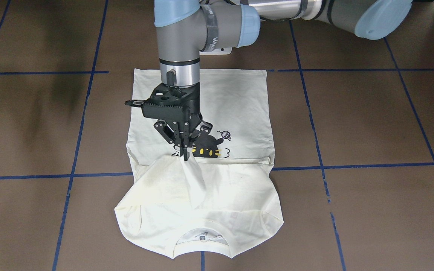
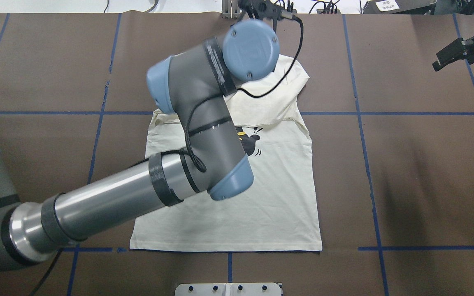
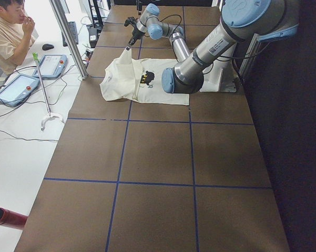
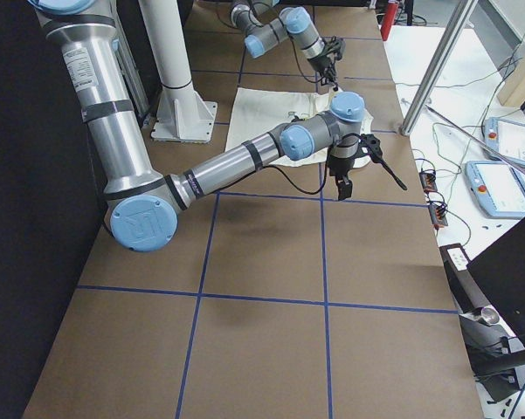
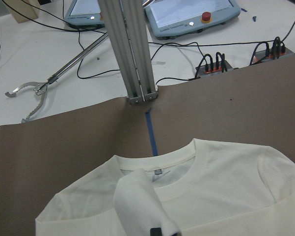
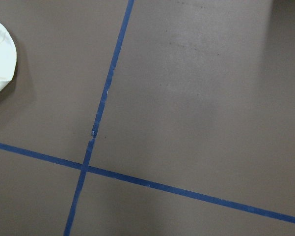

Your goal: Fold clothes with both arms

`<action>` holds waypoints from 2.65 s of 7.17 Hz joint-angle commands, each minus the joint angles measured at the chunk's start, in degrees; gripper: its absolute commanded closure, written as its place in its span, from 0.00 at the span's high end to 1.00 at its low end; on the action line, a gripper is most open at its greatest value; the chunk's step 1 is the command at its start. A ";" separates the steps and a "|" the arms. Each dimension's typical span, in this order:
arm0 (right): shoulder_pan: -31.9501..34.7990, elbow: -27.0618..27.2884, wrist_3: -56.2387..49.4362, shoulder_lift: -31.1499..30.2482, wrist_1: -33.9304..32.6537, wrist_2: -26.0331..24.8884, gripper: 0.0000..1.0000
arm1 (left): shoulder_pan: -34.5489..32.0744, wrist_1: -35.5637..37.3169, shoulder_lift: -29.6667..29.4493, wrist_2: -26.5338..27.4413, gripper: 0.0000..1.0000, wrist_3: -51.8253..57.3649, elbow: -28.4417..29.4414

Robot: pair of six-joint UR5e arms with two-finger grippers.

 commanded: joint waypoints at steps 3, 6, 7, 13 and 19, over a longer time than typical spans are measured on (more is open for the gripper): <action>-0.06 0.00 0.48 -0.20 0.03 -0.13 1.00 | 4.45 -8.81 -2.71 2.66 0.00 0.24 8.12; -0.06 0.00 0.48 -0.03 0.29 -0.21 1.00 | 5.86 -20.87 -2.57 1.96 1.00 -4.81 9.46; -0.14 0.00 0.66 0.50 0.29 -0.21 1.00 | 5.86 -23.90 -0.56 -0.74 1.00 -7.03 9.20; -11.70 -1.58 11.59 11.20 7.94 -7.37 0.99 | -17.65 -6.01 12.07 -28.26 1.00 23.73 -3.69; -33.17 -15.77 27.47 32.02 -1.46 -35.15 0.78 | -35.18 -7.23 24.94 -42.34 1.00 49.72 -6.80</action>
